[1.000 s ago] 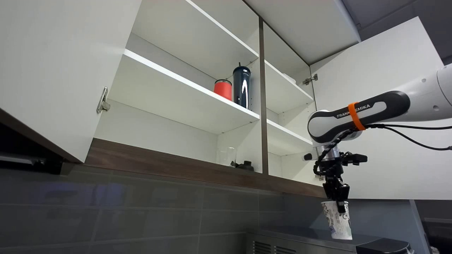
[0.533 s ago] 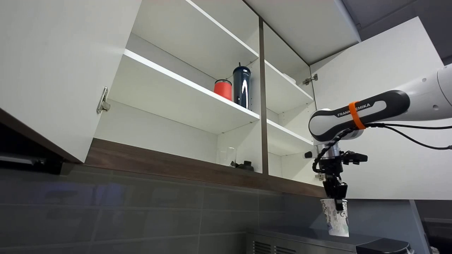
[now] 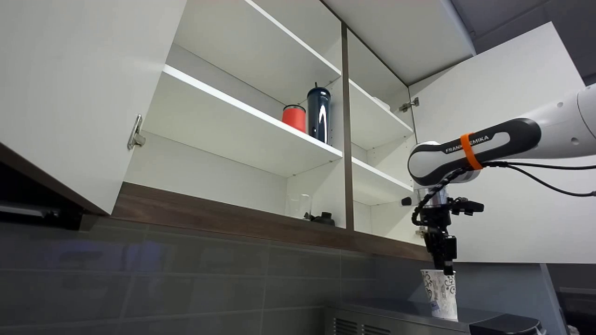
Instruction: Put the cup on top of the microwave
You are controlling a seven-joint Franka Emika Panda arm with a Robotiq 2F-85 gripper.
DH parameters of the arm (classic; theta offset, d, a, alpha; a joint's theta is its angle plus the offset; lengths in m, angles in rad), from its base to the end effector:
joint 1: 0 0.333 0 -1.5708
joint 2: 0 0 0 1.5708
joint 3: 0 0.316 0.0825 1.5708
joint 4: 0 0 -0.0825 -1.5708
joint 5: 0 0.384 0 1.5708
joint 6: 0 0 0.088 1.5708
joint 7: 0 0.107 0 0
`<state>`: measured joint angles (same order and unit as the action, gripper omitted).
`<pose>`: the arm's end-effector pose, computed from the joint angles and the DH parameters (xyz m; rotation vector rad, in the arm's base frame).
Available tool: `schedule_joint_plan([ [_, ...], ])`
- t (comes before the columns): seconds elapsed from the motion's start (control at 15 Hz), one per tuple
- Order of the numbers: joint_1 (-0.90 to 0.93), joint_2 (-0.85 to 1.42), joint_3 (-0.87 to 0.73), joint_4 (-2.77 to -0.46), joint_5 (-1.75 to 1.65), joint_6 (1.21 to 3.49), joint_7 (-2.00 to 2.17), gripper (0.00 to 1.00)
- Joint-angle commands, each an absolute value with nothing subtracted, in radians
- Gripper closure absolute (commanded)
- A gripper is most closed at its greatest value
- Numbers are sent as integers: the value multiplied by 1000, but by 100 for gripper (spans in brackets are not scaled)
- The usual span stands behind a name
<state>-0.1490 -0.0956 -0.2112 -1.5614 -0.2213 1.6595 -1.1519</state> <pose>0.4885 -0.2143 0.6904 2.6440 1.1010 0.0008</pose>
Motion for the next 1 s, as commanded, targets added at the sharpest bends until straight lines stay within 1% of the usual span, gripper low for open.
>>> schedule_joint_plan([
  [0.0, -154, -100, -207, -1542, -214, 1663, -1133, 16],
  [0.13, -154, -108, -202, -1528, -218, 1652, -1071, 3],
  [0.2, -154, -119, -189, -1536, -280, 1678, -979, 0],
  [0.33, -150, -141, -177, -1541, -323, 1691, -871, 0],
  [0.53, -143, -169, -160, -1544, -320, 1646, -699, 0],
  [0.93, -129, -238, -151, -1582, -282, 1565, -575, 0],
])
